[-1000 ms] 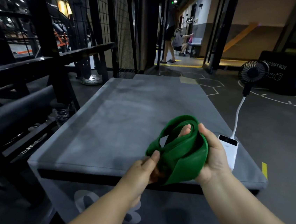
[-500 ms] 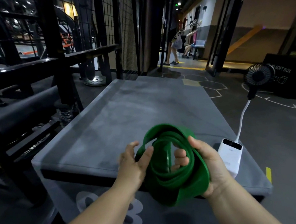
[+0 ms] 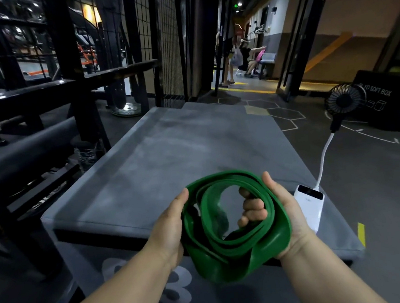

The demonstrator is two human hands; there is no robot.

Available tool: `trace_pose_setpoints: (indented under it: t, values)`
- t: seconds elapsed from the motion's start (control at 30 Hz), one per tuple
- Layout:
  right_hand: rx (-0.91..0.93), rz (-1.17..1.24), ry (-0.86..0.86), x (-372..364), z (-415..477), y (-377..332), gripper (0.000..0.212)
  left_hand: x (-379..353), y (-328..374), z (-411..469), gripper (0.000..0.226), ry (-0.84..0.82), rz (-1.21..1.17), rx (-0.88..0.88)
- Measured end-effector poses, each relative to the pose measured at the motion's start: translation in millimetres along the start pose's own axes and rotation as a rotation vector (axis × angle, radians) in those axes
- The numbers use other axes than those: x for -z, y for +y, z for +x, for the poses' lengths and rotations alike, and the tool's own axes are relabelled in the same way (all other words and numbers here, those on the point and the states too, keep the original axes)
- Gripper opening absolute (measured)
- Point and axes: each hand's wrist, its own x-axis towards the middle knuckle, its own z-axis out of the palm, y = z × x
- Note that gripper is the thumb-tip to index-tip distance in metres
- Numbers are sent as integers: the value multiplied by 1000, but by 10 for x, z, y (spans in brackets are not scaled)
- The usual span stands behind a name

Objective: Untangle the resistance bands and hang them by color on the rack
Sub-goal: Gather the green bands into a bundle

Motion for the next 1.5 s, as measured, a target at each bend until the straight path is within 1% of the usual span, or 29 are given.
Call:
trace_pose_setpoints:
  t: [0.1,0.2,0.23,0.27,0.33,0.37,0.4,0.43,0.5,0.53,0.57,0.63,0.67,0.73,0.77,0.83,0.9,1.0,1.03,1.13,1.27,1.3,1.4,1.43,1.5]
  values:
    - [-16,-47,4,-15,3,49,57,6,14,-14,49,6,-38,20]
    - [-54,-102,-2,-24,-10,75,53,14,27,-11,48,20,18,6]
    - [-69,-132,-4,-14,-13,63,52,10,32,-6,44,39,99,-14]
    - [-78,-173,-6,6,-14,44,51,27,28,14,37,57,228,-51]
    - [-75,-275,-8,43,-14,6,49,47,23,41,26,64,486,-181]
    - [-67,-320,-5,58,-11,-8,49,63,9,66,23,44,560,-238]
    - [-65,-355,3,72,-4,-14,50,87,-11,79,22,15,569,-249]
    - [-67,-380,17,83,-1,-18,50,102,-30,81,26,-13,546,-237]
    - [-54,-400,64,92,3,-18,51,135,-54,76,45,-66,461,-217]
    - [-37,-386,92,97,5,-17,50,148,-67,76,49,-95,421,-229]
    - [-20,-364,116,98,0,-16,49,143,-71,63,47,-135,362,-252]
    - [2,-368,152,102,-23,-19,39,122,-61,24,35,-246,261,-248]
    - [5,-397,169,101,-35,-19,34,115,-47,11,42,-304,274,-244]
    - [-5,-466,191,97,-50,-4,29,125,-37,-5,74,-376,404,-266]
    - [-13,-501,187,97,-51,8,28,124,-28,-3,84,-383,468,-292]
    - [-20,-547,171,113,-39,29,36,124,2,2,92,-378,547,-329]
    - [-36,-579,158,129,-37,35,47,131,44,18,93,-382,558,-339]
    - [-40,-639,117,157,-46,25,59,158,93,49,87,-397,631,-316]
    - [-33,-650,104,159,-45,26,61,163,96,50,84,-400,651,-309]
    - [-14,-655,86,168,-38,25,54,169,99,41,73,-401,648,-276]
    - [7,-617,82,171,-56,-11,43,163,112,19,72,-439,618,-224]
    - [10,-612,87,175,-53,-15,44,154,110,10,65,-424,622,-225]
    - [28,-636,110,193,-32,-10,58,116,107,-19,31,-320,623,-253]
    - [33,-644,116,200,-20,-5,59,95,106,-28,24,-292,626,-273]
    - [38,-655,109,201,-4,-7,60,53,92,-56,25,-246,614,-300]
